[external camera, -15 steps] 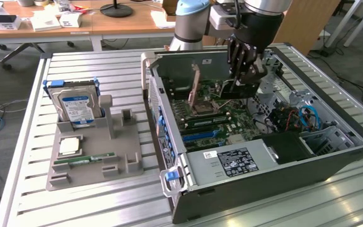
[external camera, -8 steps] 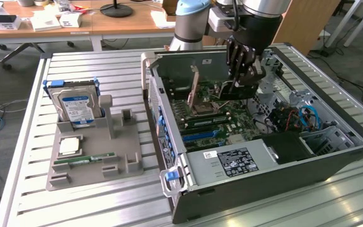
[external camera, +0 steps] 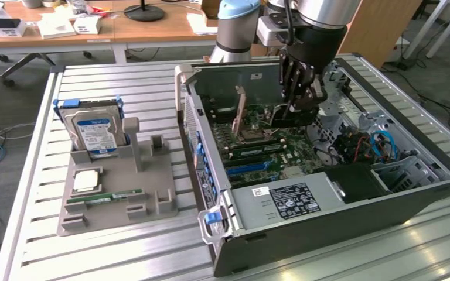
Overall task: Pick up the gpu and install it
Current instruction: 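Insert the gpu into the slot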
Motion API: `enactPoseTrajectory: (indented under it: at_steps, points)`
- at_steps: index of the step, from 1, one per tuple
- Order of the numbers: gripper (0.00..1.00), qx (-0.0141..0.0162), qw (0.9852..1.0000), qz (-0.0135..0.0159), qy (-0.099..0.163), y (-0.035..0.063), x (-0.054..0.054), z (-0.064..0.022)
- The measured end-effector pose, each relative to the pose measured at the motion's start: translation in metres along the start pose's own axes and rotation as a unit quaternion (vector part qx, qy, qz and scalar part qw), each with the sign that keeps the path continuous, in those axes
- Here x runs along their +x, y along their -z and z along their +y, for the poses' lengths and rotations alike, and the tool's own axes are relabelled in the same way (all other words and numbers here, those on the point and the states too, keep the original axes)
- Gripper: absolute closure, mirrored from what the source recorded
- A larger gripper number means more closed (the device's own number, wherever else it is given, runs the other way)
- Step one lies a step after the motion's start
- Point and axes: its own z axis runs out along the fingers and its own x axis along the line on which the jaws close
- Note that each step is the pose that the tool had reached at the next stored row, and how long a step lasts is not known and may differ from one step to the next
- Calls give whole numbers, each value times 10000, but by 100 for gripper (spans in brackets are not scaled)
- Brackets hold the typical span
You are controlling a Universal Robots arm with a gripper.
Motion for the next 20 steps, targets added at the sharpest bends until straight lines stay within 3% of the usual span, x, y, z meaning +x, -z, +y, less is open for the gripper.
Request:
enactPoseTrajectory:
  at_steps: [20]
  points:
    - [74, 0, 10000, 0, 0, -58, 1, 0]
